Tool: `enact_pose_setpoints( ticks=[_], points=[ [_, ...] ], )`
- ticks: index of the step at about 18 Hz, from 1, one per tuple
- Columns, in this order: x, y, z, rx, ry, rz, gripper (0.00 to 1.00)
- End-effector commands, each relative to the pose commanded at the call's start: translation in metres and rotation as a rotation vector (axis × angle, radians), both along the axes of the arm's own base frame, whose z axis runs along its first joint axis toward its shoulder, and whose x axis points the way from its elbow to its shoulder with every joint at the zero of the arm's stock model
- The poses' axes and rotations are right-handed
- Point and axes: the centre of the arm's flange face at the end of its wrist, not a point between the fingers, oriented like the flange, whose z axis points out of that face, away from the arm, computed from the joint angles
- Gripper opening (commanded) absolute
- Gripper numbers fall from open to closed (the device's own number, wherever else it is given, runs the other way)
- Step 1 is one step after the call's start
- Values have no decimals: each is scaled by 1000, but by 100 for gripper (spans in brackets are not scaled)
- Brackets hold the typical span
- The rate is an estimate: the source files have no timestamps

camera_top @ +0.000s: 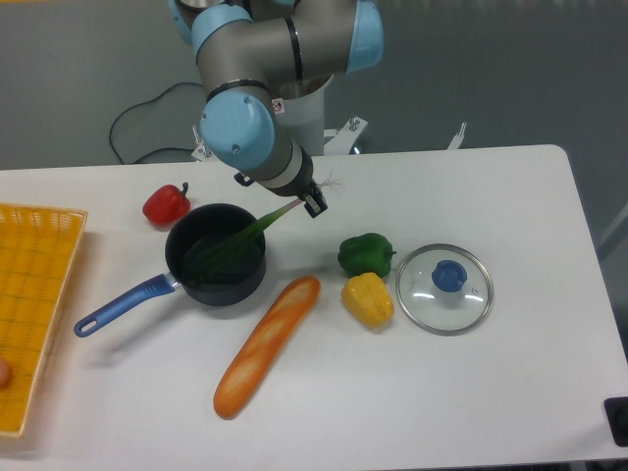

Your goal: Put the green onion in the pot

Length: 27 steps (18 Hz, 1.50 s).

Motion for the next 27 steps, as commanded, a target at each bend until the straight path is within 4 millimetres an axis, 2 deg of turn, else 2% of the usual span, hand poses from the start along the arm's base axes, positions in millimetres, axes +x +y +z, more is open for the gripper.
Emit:
enact_pose_setpoints(
  ticks=[5, 6, 10, 16, 19, 21, 23, 25, 27],
  points=[
    [0, 1, 0, 2, 2, -2, 16],
    [0, 1, 0, 2, 3, 0, 20],
    [0, 1, 0, 3, 0, -9, 57],
    [-1, 4, 2, 11, 1, -10, 66],
    [-8, 10, 5, 36, 16, -9, 82],
    [-12, 15, 3, 58, 35, -8, 100],
    [-15, 19, 0, 81, 43, -3, 100],
    [-22, 22, 7, 121, 55, 7, 100],
    [-39, 24, 15, 184, 57, 39, 100]
  ],
)
